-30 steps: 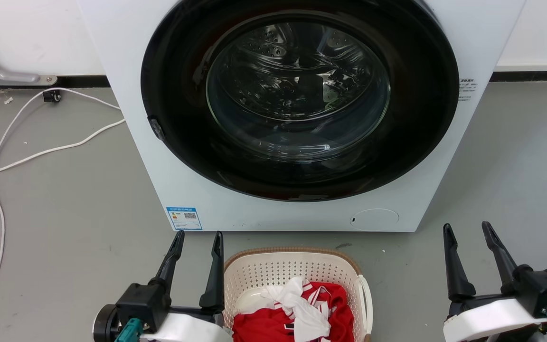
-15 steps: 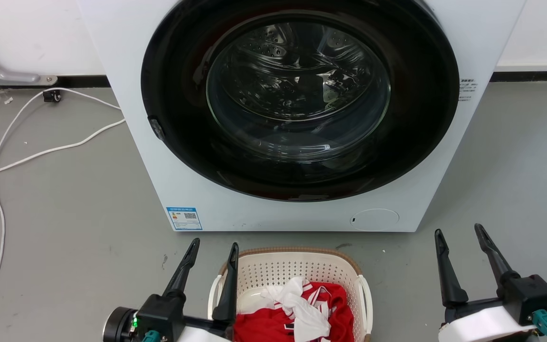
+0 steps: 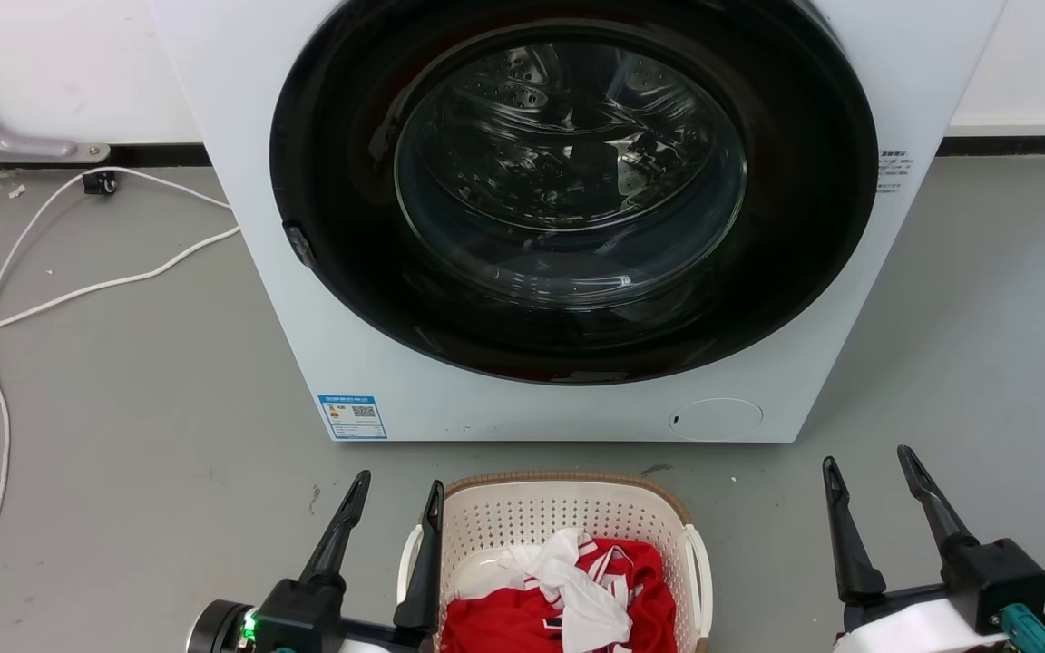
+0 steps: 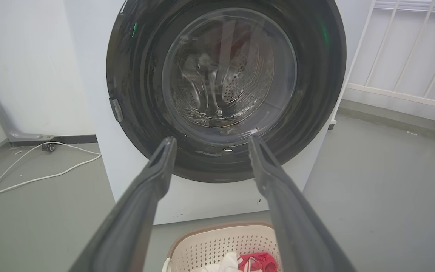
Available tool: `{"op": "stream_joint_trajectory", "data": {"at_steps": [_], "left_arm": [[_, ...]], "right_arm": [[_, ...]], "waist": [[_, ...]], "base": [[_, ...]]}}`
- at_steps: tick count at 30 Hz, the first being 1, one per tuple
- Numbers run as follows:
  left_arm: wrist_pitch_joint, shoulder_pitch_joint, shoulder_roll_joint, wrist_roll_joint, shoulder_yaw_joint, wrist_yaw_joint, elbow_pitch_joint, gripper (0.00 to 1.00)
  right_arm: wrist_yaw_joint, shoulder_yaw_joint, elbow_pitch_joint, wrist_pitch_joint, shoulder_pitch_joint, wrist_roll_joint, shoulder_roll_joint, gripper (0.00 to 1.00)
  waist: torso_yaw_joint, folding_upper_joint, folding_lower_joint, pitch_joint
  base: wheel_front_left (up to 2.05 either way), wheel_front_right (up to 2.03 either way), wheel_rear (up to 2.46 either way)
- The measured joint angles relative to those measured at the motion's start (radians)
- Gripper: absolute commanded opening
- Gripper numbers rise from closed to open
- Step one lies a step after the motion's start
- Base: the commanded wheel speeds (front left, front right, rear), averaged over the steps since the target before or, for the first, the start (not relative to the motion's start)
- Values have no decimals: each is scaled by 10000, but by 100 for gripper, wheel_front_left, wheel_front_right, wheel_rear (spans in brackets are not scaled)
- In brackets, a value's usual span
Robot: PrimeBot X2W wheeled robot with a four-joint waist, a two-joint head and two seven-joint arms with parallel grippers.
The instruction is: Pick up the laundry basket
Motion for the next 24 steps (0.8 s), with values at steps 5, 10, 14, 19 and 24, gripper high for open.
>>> {"op": "stream_joint_trajectory", "data": {"at_steps": [5,10,14,19,24], "left_arm": [[-84,39,-58,405,77,-82,50,100],[-119,41,-79,535,92,-142,71,100],[-125,41,-84,564,92,-167,130,100],[-125,41,-88,531,71,-165,174,100],[-125,41,-88,491,67,-159,201,100]], "right_arm": [[0,42,29,-84,0,-347,0,100],[0,63,31,-115,-1,-428,0,100],[0,63,38,-115,-3,-408,0,100],[0,61,35,-115,-8,-382,0,100],[0,61,36,-115,-13,-324,0,100]], "waist": [[-14,0,0,12],[-32,0,0,15],[-49,0,0,21],[-56,0,0,35],[-56,0,0,52]], "base": [[0,0,0],[0,0,0],[0,0,0],[0,0,0],[0,0,0]]}}
